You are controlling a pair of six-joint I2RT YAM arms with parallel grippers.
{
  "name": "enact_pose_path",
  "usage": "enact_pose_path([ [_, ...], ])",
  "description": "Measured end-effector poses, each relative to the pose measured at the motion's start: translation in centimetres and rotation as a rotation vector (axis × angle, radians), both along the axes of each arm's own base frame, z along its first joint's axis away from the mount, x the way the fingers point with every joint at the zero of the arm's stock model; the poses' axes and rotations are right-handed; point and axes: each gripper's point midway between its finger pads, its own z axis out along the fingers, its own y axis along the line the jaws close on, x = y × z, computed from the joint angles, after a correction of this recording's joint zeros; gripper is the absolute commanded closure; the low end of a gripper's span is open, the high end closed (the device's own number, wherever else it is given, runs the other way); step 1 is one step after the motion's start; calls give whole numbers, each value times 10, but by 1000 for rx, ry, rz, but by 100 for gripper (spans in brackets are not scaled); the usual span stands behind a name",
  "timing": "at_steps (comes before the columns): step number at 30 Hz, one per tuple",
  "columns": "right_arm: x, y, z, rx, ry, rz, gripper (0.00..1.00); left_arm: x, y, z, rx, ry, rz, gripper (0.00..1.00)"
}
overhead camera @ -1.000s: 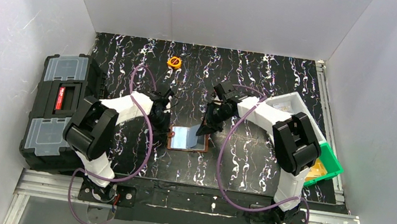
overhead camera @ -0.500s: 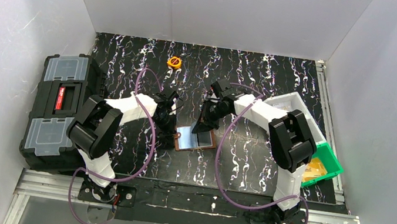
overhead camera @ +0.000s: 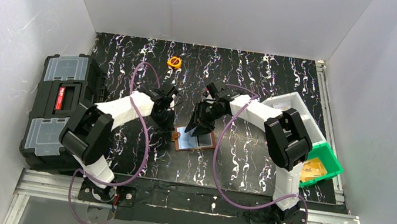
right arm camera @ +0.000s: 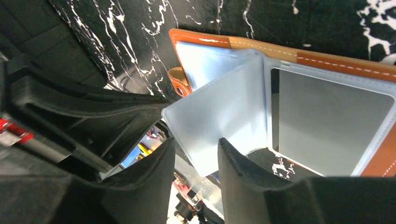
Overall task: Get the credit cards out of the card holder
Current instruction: Remove the credit card from the card holder.
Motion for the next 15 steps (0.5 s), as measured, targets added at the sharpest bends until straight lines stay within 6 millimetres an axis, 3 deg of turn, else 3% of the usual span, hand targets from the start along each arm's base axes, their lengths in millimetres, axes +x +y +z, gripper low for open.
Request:
enact_pose_path([
  [5,3,4,5,16,-11,0,33,9,0,21,-11,-56,0,100],
  [15,2,18,10,45,-1,6,28,9,6,41,-19,-87,9,97],
])
